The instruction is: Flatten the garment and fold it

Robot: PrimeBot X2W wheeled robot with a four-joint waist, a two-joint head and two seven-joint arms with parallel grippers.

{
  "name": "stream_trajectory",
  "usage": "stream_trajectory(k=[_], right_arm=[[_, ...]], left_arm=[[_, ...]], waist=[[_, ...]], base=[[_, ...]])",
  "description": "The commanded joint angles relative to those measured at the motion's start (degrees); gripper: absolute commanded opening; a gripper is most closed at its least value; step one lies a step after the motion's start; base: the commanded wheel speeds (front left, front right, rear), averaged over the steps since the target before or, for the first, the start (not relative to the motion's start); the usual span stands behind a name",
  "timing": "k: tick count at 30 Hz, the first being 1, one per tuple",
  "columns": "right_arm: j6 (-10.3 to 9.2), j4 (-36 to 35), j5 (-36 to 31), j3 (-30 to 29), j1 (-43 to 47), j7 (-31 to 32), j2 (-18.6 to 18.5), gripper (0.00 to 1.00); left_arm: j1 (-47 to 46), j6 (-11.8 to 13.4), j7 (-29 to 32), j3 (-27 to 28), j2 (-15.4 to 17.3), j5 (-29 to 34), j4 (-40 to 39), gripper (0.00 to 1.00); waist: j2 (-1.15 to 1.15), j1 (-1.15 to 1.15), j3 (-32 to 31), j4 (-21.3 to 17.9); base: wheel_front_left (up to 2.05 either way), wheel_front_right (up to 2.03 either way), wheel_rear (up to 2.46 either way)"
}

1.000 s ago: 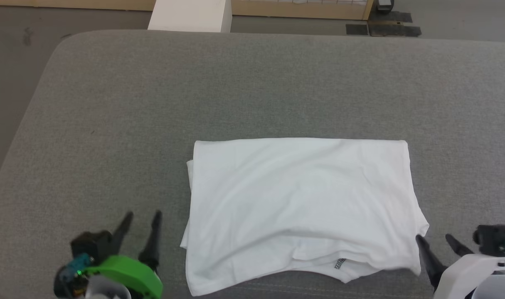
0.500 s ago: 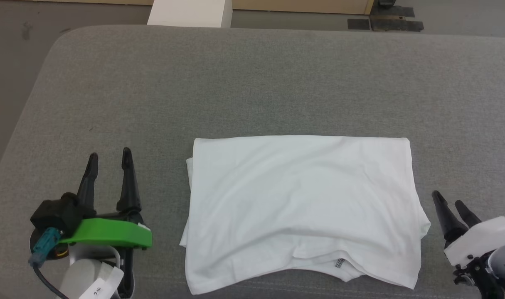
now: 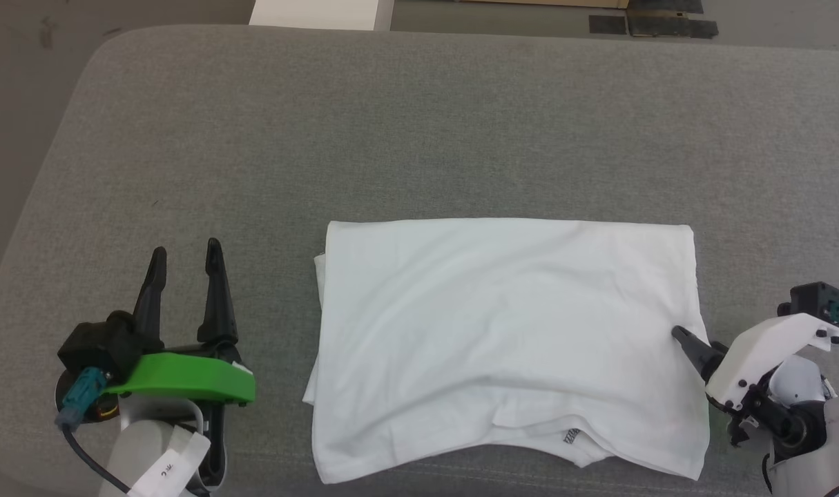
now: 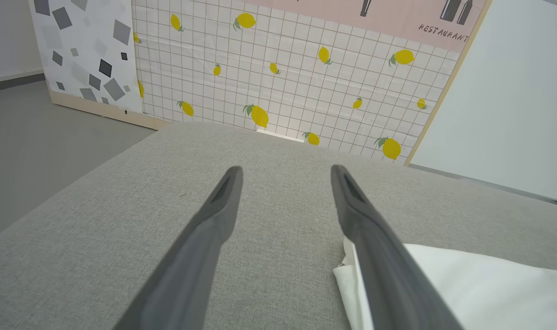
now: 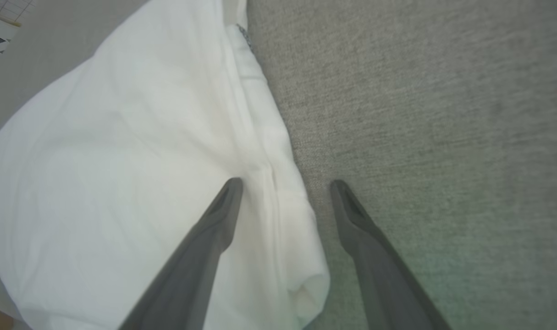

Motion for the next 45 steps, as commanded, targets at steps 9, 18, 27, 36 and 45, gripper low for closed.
stream_trajectory(k=[9, 18, 27, 36, 45], right_arm=[[-0.1, 4.4, 4.3, 6.9, 0.1, 6.6, 0.7, 0.18], [-0.1, 0.8, 1.9, 5.1, 1.1, 2.6, 0.7, 0.0], [-0.1, -4.3, -9.4, -6.8, 2.8, -2.2, 0.7, 0.0], [-0.1, -9.8, -14.5, -10.1, 4.7, -1.9, 0.7, 0.0], [-0.1, -31.5, -10.2, 4.8, 10.5, 5.1, 0.7, 0.0]], left_arm=[[0.1, -1.3, -0.2, 1.2, -1.2, 1.1, 0.8, 1.0], [0.8, -1.6, -0.2, 1.2, -1.7, 1.7, 0.7, 1.0], [1.1, -1.8, -0.2, 1.2, -1.8, 2.0, 0.8, 1.0], [1.2, -2.0, -0.2, 1.2, -1.8, 2.2, 1.4, 1.0], [1.3, -2.1, -0.2, 1.0, -1.9, 2.3, 1.7, 1.0]], waist=[[0.0, 0.0, -0.3, 0.2], [0.0, 0.0, -0.7, -0.2], [0.0, 0.0, -1.2, -0.5], [0.0, 0.0, -1.4, -1.0], [0.0, 0.0, -1.5, -1.2]], base=[[0.0, 0.0, 0.0], [0.0, 0.0, 0.0], [0.0, 0.0, 0.0], [0.0, 0.0, 0.0], [0.0, 0.0, 0.0]])
